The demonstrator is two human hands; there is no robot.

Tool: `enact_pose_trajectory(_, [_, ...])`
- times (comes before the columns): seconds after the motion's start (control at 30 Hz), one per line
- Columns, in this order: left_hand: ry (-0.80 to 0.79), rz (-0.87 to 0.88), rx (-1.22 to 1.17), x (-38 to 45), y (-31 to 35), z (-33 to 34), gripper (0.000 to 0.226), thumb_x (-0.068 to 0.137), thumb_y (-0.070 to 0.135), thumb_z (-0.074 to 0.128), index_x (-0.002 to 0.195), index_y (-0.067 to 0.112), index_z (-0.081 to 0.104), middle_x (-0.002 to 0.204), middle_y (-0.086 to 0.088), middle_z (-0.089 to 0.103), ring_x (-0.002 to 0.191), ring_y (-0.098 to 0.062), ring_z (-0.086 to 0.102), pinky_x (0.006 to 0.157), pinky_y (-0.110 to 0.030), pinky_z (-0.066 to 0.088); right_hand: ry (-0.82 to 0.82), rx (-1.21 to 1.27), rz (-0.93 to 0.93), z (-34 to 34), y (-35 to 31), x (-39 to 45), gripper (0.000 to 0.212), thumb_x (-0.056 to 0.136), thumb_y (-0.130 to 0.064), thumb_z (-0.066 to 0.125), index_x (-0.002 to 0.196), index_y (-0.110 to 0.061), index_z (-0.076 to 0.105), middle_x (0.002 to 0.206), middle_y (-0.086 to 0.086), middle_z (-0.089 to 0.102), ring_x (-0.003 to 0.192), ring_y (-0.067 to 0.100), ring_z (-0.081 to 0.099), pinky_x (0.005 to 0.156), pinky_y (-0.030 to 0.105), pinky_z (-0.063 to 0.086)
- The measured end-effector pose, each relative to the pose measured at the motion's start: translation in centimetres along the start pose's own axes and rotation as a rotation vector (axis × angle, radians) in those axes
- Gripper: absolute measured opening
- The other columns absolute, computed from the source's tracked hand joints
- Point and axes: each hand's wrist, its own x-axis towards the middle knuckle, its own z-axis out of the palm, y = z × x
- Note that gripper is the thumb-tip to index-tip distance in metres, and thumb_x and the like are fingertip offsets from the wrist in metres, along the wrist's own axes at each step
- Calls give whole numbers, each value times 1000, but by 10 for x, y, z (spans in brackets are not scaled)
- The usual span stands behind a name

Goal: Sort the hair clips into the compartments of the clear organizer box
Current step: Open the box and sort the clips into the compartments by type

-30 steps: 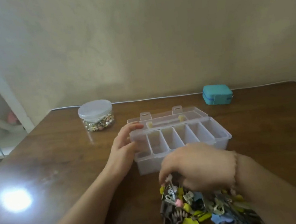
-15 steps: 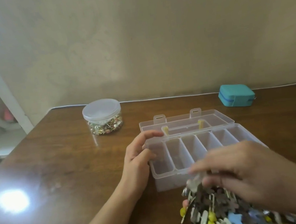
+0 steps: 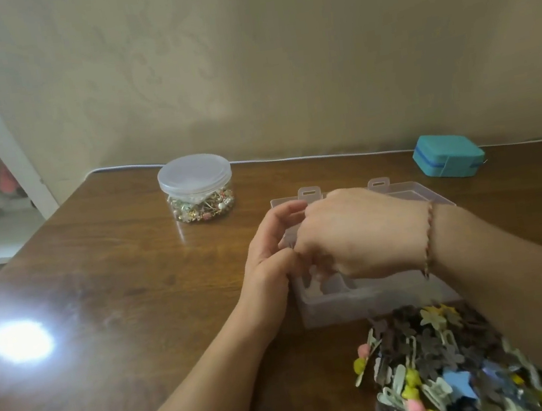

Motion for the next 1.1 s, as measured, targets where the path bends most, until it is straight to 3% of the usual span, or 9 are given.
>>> enact_pose_trajectory(0.13, [15, -5, 13, -1, 2, 0, 70, 58, 2, 43, 125, 9, 58, 121, -13, 64, 105, -20, 65, 79, -30, 54, 292, 171, 114, 11, 7, -15, 12, 88, -39, 62, 98, -41, 66, 91, -19, 61, 94, 9, 58, 82, 35, 51])
enact_pose_trajectory(0.2, [31, 2, 52, -3, 2, 1, 71, 56, 7, 45, 125, 14, 58, 123, -10, 62, 105, -23, 63, 83, -36, 53, 455, 313, 128, 18, 6, -41, 8, 86, -34, 65, 93, -37, 67, 86, -19, 63, 81, -2, 54, 72, 23, 48])
enact_pose_trajectory(0.3, [103, -21, 86, -4, -1, 1, 75, 56, 29, 53, 130, 27, 54, 133, -1, 58, 114, -24, 61, 89, -42, 53, 271, 394, 78, 27, -8, -77, 17, 87, -31, 65, 100, -41, 68, 87, -25, 68, 82, -11, 58, 73, 14, 49])
enact_pose_trajectory(0.43, [221, -117, 119, 2, -7, 2, 49, 73, 53, 50, 121, 61, 48, 146, 8, 47, 132, -26, 52, 107, -57, 44, 47, 158, -7, 49, -23, -77, 35, 95, -26, 52, 126, -43, 53, 120, -15, 63, 110, 12, 59, 89, 36, 51])
enact_pose_trajectory(0.5, [265, -179, 89, 5, -9, 2, 46, 77, 59, 50, 123, 57, 48, 144, 6, 52, 123, -25, 60, 104, -55, 48, 52, 75, -10, 61, -27, -72, 36, 93, -18, 51, 125, -36, 52, 121, -10, 60, 107, 20, 60, 84, 39, 51])
enact_pose_trajectory(0.6, [315, -235, 88, 7, -10, 1, 51, 81, 57, 49, 131, 43, 50, 134, 3, 61, 113, -22, 66, 99, -53, 52, 98, 70, -24, 74, -31, -68, 33, 90, -12, 51, 116, -31, 58, 114, -9, 60, 92, 28, 63, 72, 40, 52])
enact_pose_trajectory(0.7, [343, -244, 115, 7, -10, 1, 42, 84, 50, 51, 124, 37, 57, 125, 1, 68, 110, -21, 69, 98, -51, 53, 271, 90, -28, 74, -29, -72, 23, 75, -26, 68, 94, -37, 65, 90, -16, 65, 62, 17, 63, 47, 33, 51])
enact_pose_trajectory(0.9, [336, -232, 130, 6, -10, 0, 24, 98, 27, 53, 120, 33, 59, 117, -5, 71, 101, -19, 71, 92, -46, 56, 700, 864, 143, 41, -24, -61, 18, 74, -32, 70, 91, -33, 63, 84, -16, 67, 84, 6, 63, 71, 14, 47])
enact_pose_trajectory(1.1, [321, -266, 114, 6, -6, 2, 24, 98, 27, 52, 117, 41, 57, 115, -2, 72, 101, -23, 72, 93, -52, 56, 631, 589, 406, 56, -21, -22, 15, 81, -36, 67, 76, -29, 55, 69, -13, 57, 72, 5, 52, 64, 27, 46])
